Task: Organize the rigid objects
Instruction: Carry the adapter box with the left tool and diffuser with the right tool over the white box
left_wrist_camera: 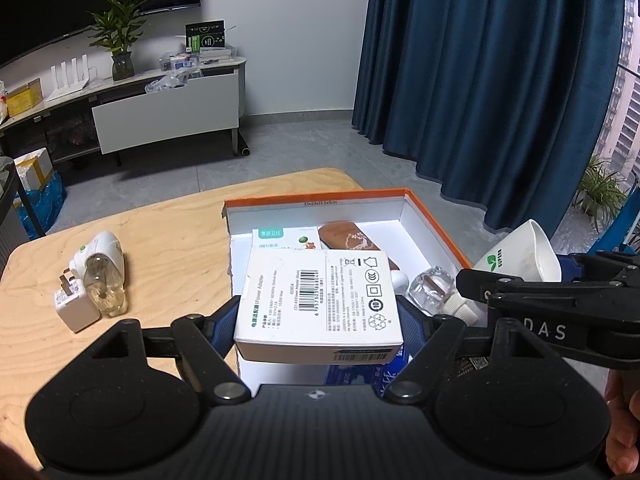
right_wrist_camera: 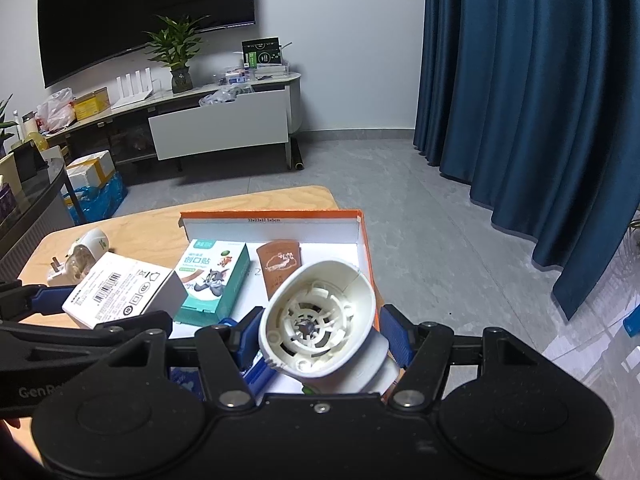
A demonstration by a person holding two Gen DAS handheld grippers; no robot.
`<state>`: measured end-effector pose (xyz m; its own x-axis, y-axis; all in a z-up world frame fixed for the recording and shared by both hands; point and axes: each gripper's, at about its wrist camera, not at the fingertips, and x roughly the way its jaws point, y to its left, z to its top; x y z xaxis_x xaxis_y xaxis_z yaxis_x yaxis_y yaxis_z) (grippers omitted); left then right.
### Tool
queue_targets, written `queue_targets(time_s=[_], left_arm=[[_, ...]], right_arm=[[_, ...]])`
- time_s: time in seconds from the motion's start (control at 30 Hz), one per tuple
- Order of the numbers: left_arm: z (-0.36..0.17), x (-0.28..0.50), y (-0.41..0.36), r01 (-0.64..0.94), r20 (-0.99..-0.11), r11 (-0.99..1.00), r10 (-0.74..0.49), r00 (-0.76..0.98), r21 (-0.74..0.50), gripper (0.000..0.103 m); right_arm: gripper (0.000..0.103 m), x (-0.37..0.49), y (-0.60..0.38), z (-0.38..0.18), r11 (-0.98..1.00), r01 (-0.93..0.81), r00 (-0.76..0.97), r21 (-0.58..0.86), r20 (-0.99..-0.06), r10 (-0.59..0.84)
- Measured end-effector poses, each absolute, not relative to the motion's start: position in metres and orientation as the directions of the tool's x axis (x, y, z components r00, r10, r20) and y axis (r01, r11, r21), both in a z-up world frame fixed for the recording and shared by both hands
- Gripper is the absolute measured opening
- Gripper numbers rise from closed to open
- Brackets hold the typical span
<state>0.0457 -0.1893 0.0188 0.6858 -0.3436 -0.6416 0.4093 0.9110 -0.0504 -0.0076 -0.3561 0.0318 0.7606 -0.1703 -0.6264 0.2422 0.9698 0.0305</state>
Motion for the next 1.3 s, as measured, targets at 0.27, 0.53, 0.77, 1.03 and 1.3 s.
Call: queue_targets(time_s=[0.27, 0.53, 0.77, 1.03, 1.3], left_arm=[[0.019, 0.053, -0.190, 0.402, -0.640, 0.914, -0.339, 0.689, -0.052, 0.079], [0.021, 0.059, -0.193, 0.405, -0.636, 0.913, -0.343, 0.692, -0.052, 0.079], [0.020, 0.067, -0.194, 0.403, -0.635, 0.913, -0.348, 0.689, -0.062, 0.079], [0.019, 0.073, -0.197, 0.403, -0.636, 0.912, -0.352, 0.687, -0.070, 0.079], [0.016, 0.077, -0.198, 0.400, -0.643, 0.913, -0.353, 0.680, -0.078, 0.079]], right_arm=[[0.075, 0.000, -0.357, 0.032, 0.970, 0.242, 0.759, 0.025, -0.628, -0.173], [0.075, 0.010, -0.363, 0.032, 0.969, 0.245, 0.755, 0.027, -0.632, -0.173], [0.075, 0.022, -0.371, 0.035, 0.967, 0.251, 0.758, 0.036, -0.628, -0.173], [0.075, 0.037, -0.379, 0.037, 0.966, 0.254, 0.755, 0.041, -0.633, -0.171], [0.075, 0.048, -0.377, 0.033, 0.968, 0.248, 0.747, 0.042, -0.645, -0.164]])
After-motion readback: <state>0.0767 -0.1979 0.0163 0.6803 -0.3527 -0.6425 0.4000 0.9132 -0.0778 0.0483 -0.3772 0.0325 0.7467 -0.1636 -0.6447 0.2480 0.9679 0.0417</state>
